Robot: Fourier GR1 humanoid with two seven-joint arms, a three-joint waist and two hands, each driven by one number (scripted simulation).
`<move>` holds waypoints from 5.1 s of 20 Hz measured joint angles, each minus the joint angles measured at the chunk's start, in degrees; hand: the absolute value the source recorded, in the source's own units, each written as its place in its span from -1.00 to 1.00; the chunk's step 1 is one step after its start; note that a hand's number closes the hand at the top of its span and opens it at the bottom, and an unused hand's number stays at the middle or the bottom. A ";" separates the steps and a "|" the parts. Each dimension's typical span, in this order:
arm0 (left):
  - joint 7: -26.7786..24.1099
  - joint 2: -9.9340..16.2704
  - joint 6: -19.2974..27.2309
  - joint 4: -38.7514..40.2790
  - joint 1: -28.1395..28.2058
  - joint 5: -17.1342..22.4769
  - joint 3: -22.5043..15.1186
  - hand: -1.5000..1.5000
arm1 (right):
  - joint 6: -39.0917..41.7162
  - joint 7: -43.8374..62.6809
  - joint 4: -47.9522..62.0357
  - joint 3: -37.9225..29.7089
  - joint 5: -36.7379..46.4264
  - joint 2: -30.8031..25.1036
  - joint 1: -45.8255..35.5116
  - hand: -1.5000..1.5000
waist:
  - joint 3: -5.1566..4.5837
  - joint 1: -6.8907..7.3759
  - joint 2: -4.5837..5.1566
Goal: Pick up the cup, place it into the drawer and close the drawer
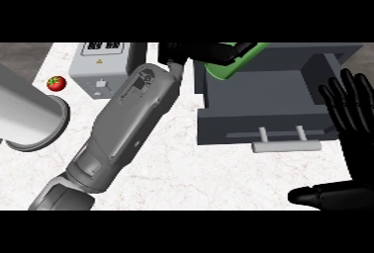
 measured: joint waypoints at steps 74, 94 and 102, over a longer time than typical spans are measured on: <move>-1.30 28.78 -3.04 -37.60 40.05 28.97 -8.29 -1.00 | 10.20 -6.53 4.97 11.57 28.86 -13.19 0.23 1.00 | -0.05 3.60 -0.51; -4.86 32.50 -19.26 -41.83 59.04 28.42 2.93 -1.00 | -5.72 -21.73 54.11 17.35 55.91 -6.59 -19.93 -1.00 | -0.02 2.90 -0.21; -4.86 31.10 -24.16 -39.91 60.48 27.42 6.39 -1.00 | -10.13 -30.42 76.54 11.30 56.12 -5.23 -32.33 -1.00 | -0.15 3.20 -0.26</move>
